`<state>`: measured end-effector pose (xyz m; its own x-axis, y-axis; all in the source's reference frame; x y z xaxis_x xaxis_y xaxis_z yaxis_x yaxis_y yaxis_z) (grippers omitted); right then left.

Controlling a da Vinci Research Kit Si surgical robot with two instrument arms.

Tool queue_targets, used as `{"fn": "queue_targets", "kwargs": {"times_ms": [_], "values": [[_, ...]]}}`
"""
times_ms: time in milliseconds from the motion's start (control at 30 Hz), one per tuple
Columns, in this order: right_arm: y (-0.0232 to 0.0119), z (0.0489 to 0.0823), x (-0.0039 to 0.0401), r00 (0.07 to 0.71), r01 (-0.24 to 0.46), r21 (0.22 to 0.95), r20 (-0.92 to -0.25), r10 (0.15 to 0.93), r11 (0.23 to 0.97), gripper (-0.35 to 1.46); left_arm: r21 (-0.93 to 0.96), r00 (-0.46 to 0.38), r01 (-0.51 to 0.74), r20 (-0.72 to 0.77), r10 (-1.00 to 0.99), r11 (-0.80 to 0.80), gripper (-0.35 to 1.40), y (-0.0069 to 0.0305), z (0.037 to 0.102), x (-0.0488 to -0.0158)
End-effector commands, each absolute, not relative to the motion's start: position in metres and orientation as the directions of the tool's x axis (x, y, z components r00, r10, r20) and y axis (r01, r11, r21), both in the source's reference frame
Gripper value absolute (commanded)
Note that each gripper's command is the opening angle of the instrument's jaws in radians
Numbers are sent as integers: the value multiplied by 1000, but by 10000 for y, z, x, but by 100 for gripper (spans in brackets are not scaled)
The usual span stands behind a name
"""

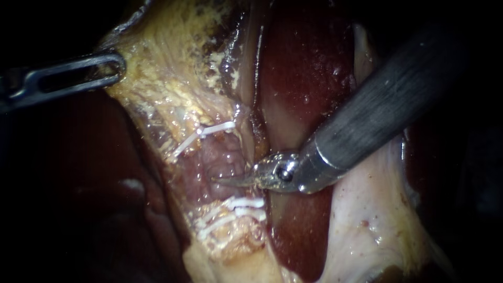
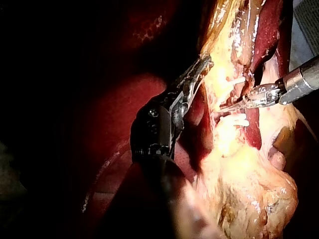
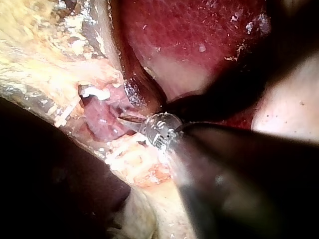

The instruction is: Go back from the cut right tube

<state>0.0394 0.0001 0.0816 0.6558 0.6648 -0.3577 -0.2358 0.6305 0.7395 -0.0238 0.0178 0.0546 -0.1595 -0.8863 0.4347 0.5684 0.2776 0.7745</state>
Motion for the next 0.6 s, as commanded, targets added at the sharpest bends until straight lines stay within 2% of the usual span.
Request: {"fn": "queue_targets", "kwargs": {"times_ms": [33, 133, 267, 333, 600], "values": [[2, 816, 393, 656, -235, 739, -358, 665, 631, -35, 775, -159, 568, 435, -886, 278, -35, 178, 547, -239], [2, 814, 390, 652, -246, 736, -356, 670, 631, -35, 774, -159, 568, 435, -886, 278, -35, 178, 547, -239], [4, 807, 385, 630, -216, 733, -400, 666, 645, 15, 774, -159, 568, 435, -886, 278, -35, 178, 546, -238], [5, 803, 383, 626, -207, 730, -413, 661, 652, 31, 774, -159, 568, 435, -886, 278, -35, 178, 546, -238], [7, 798, 378, 629, -192, 715, -436, 644, 672, 44, 774, -159, 568, 435, -886, 278, -35, 177, 546, -238]]}}
